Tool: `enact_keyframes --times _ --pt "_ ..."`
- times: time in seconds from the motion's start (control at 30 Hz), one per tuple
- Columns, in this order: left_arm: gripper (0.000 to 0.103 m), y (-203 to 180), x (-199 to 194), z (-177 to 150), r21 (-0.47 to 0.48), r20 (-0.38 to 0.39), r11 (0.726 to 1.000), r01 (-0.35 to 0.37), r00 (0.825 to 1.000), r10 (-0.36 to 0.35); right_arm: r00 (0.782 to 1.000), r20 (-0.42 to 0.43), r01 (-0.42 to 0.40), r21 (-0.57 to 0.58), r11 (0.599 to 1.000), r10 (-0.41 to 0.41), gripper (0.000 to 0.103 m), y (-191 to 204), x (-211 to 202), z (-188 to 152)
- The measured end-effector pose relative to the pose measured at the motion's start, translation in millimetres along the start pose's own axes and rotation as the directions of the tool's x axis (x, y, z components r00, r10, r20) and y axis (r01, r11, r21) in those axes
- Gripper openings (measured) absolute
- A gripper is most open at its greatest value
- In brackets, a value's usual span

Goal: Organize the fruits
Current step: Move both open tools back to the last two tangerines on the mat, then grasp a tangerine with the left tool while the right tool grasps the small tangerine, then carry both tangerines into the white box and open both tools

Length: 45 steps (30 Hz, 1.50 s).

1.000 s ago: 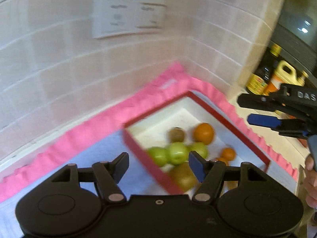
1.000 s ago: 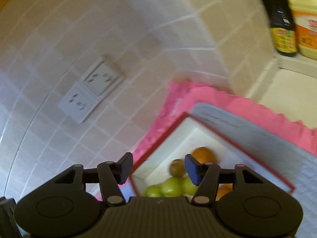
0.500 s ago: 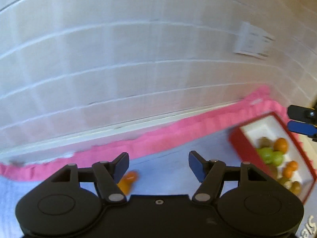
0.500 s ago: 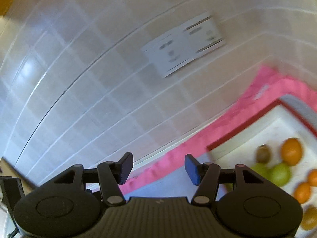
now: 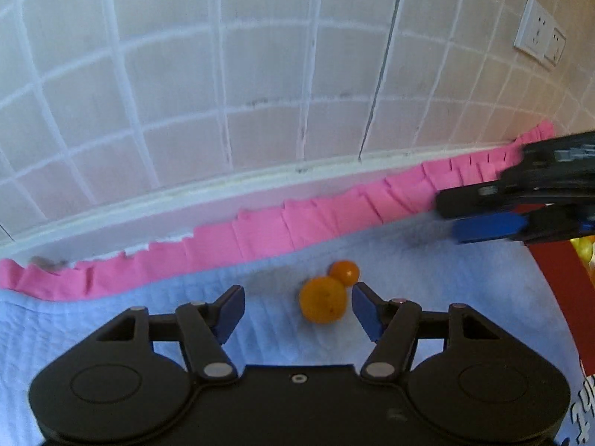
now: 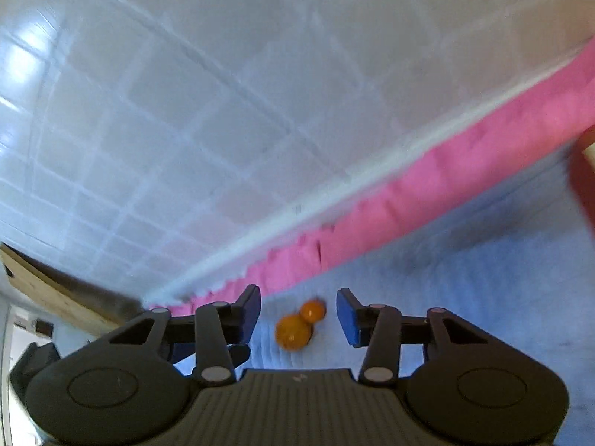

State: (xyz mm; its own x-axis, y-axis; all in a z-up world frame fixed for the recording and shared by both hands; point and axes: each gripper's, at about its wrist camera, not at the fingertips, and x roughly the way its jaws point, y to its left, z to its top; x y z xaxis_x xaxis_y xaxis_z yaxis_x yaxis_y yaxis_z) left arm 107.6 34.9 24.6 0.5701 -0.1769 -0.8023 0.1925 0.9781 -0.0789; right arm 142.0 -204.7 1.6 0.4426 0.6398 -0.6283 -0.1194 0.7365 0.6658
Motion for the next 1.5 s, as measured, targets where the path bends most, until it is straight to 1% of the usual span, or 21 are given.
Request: enact_keyframes --times 0.07,0.17,0.27,0.33,0.4,0.43,0.47,0.5,0.53,0.57,0.6,0.67,0.73,0.87,1.1,1.2,1.37,1.43,1.5 --pt "0.072 0 7 -5 0.015 -0.007 1.000 0.006 1.000 -0.006 0.999 -0.040 0.012 0.015 1.000 -0.011 0.044 0 25 0" --pt "0.072 -5 17 -11 0.053 -0.011 0.999 0.010 1.000 -0.009 0.997 -0.075 0.017 0.044 0.999 -0.013 0.042 -3 52 3" --pt "0.068 -8 29 -12 0.061 -0.027 0.998 0.035 0.999 -0.034 0.994 -0.103 0.032 0.033 0.999 -0.028 0.042 0 71 3" --pt "0.067 -9 34 -12 0.056 -0.031 0.997 0.055 0.998 -0.053 0.991 -0.109 0.072 0.007 0.997 -0.071 0.042 3 78 3" --pt "0.067 -12 40 -12 0.068 -0.040 0.996 0.061 0.998 -0.058 0.989 -0.129 0.071 0.003 0.998 -0.070 0.041 4 86 2" --pt "0.066 -13 43 -11 0.074 -0.043 0.996 0.054 0.998 -0.051 0.988 -0.141 0.065 0.003 0.998 -0.064 0.039 6 90 1" --pt "0.063 -14 46 -11 0.079 -0.047 0.996 0.051 0.998 -0.047 0.987 -0.144 0.074 -0.005 0.997 -0.074 0.039 8 92 0" --pt "0.062 -15 49 -10 0.079 -0.051 0.996 0.049 0.998 -0.045 0.984 -0.145 0.098 -0.022 0.995 -0.100 0.037 11 94 -1" --pt "0.062 -15 52 -9 0.076 -0.055 0.996 0.051 0.997 -0.047 0.982 -0.144 0.117 -0.032 0.993 -0.120 0.033 14 96 -2" --pt "0.060 -16 55 -8 0.073 -0.059 0.996 0.055 0.997 -0.050 0.981 -0.143 0.129 -0.036 0.991 -0.133 0.031 14 101 -2" --pt "0.054 -16 58 -8 0.072 -0.064 0.996 0.059 0.997 -0.054 0.980 -0.142 0.134 -0.032 0.990 -0.137 0.030 14 102 -2" --pt "0.047 -18 63 -7 0.072 -0.069 0.996 0.049 0.997 -0.044 0.981 -0.141 0.132 -0.023 0.991 -0.134 0.029 14 102 -3" --pt "0.047 -17 65 -8 0.055 -0.058 0.997 0.049 0.997 -0.046 0.981 -0.134 0.140 -0.026 0.990 -0.142 0.025 13 100 -2" --pt "0.046 -19 62 -10 0.048 -0.047 0.998 0.047 0.998 -0.045 0.986 -0.126 0.115 0.014 0.993 -0.112 0.024 4 96 -1" --pt "0.046 -19 49 -10 0.022 -0.015 1.000 0.018 1.000 -0.018 0.994 -0.083 0.071 0.073 0.995 -0.065 0.024 -12 69 7" --pt "0.046 -16 40 -2 0.000 0.013 1.000 0.022 1.000 -0.022 0.998 -0.048 0.044 0.090 0.995 -0.040 0.024 -16 49 13" --pt "0.046 -14 22 24 -0.123 0.044 0.992 0.018 0.999 -0.013 0.999 0.051 -0.003 0.093 0.996 -0.002 0.024 -19 1 27" --pt "0.045 -19 12 37 -0.149 0.061 0.989 0.018 0.998 -0.009 0.995 0.096 -0.027 0.095 0.995 0.018 0.024 -21 -26 32" --pt "0.045 -27 0 52 -0.168 0.083 0.985 0.043 0.996 -0.029 0.988 0.148 -0.050 0.097 0.994 0.035 0.024 -25 -54 37"
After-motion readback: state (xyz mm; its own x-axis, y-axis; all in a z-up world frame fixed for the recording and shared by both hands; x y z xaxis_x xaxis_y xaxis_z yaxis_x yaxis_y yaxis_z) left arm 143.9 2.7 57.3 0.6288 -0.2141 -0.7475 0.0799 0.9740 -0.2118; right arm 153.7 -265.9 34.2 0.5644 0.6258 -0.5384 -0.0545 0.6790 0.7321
